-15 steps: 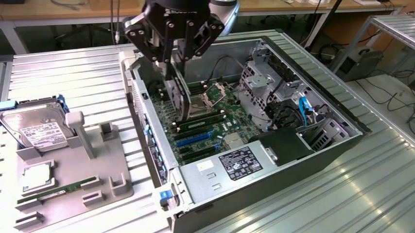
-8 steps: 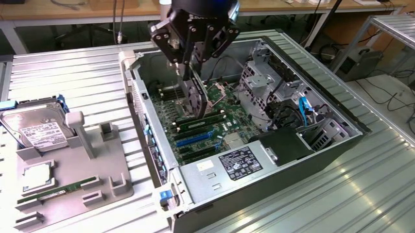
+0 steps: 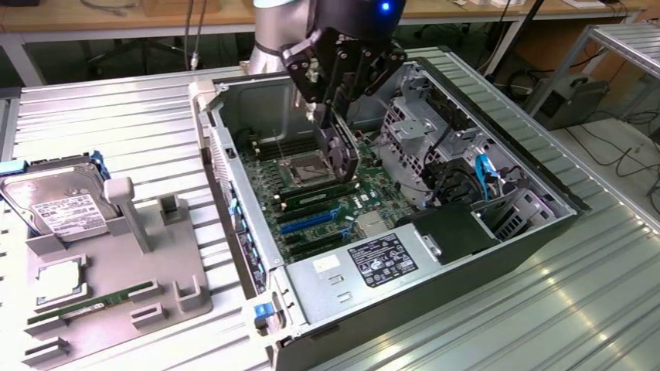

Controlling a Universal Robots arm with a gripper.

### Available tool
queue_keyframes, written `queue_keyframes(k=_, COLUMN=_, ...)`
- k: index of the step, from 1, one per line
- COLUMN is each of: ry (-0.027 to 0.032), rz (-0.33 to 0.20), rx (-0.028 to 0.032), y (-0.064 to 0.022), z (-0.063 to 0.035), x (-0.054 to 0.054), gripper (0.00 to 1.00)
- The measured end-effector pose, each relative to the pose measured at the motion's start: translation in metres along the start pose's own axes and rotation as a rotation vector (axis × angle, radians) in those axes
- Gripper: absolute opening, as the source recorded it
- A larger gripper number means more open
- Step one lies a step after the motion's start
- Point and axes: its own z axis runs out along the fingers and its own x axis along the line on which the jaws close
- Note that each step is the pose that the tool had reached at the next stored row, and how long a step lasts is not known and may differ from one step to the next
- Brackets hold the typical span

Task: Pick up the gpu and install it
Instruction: 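Pick up the gpu and move the gpu toward the slot, then insert the gpu into the slot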

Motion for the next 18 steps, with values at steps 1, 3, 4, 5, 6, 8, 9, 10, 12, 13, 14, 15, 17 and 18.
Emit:
queue_keyframes(k=1, ry=0.0003, rz=0.000, rx=0.0001, y=0.0008, z=0.0020, x=-0.005, gripper=0.26)
queue_keyframes(k=3, ry=0.0010, rz=0.000, rx=0.0001, y=0.0022, z=0.0072, x=-0.017, gripper=0.26)
queue_keyframes(k=4, ry=0.0012, rz=0.000, rx=0.0001, y=0.0025, z=0.0089, x=-0.022, gripper=0.26)
queue_keyframes(k=5, ry=0.0014, rz=0.000, rx=0.0001, y=0.0029, z=0.0113, x=-0.027, gripper=0.26)
queue_keyframes(k=6, ry=0.0018, rz=0.000, rx=0.0001, y=0.0030, z=0.0140, x=-0.032, gripper=0.26)
queue_keyframes(k=8, ry=0.0050, rz=0.000, rx=0.0004, y=0.0029, z=0.0180, x=-0.037, gripper=0.26)
queue_keyframes(k=9, ry=0.0069, rz=0.000, rx=0.0004, y=0.0029, z=0.0180, x=-0.037, gripper=0.26)
queue_keyframes(k=10, ry=0.0069, rz=0.001, rx=0.0004, y=0.0029, z=0.0180, x=-0.037, gripper=0.26)
queue_keyframes(k=12, ry=0.0069, rz=0.001, rx=0.0004, y=0.0029, z=0.0180, x=-0.037, gripper=0.26)
queue_keyframes(k=13, ry=0.0069, rz=0.000, rx=0.0004, y=0.0029, z=0.0180, x=-0.038, gripper=0.26)
queue_keyframes(k=14, ry=0.0070, rz=0.001, rx=0.0005, y=0.0029, z=0.0180, x=-0.038, gripper=0.26)
queue_keyframes(k=15, ry=0.0070, rz=0.001, rx=0.0004, y=0.0029, z=0.0180, x=-0.038, gripper=0.26)
queue_keyframes(k=17, ry=0.0070, rz=0.001, rx=0.0004, y=0.0029, z=0.0180, x=-0.038, gripper=0.26)
queue_keyframes(k=18, ry=0.0070, rz=0.001, rx=0.0004, y=0.0029, z=0.0180, x=-0.038, gripper=0.26)
